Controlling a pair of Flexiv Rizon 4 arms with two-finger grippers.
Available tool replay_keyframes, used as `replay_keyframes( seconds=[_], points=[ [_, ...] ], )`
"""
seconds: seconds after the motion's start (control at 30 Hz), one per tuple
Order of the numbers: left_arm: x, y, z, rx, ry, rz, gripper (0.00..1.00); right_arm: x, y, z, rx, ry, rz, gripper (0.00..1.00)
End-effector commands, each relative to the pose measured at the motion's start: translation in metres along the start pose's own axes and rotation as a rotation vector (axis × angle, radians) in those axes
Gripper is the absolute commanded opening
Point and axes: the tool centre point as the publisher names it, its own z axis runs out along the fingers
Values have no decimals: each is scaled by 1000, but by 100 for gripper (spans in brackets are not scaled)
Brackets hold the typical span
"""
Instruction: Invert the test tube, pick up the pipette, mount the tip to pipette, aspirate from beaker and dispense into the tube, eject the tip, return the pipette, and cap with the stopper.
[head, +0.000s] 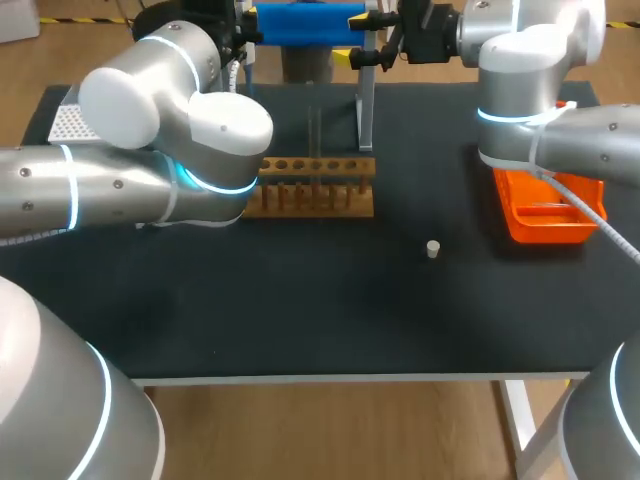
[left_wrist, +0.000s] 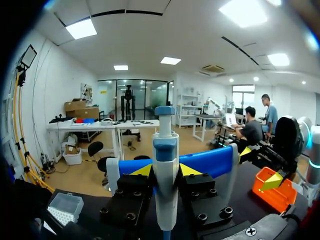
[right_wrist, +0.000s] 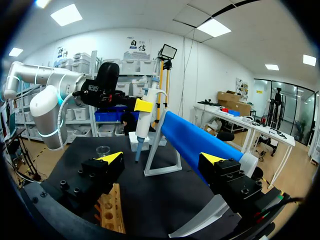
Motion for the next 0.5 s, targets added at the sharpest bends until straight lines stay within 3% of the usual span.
replay_keyframes(
  seconds=[0.03, 0.5],
  points=[
    [2, 2, 6, -10, -31, -3, 0, -1, 0, 1, 2, 1, 0, 100],
    [-6, 12, 21, -57, -91, -11, 0, -1, 0, 1, 2, 1, 0, 100]
  ],
)
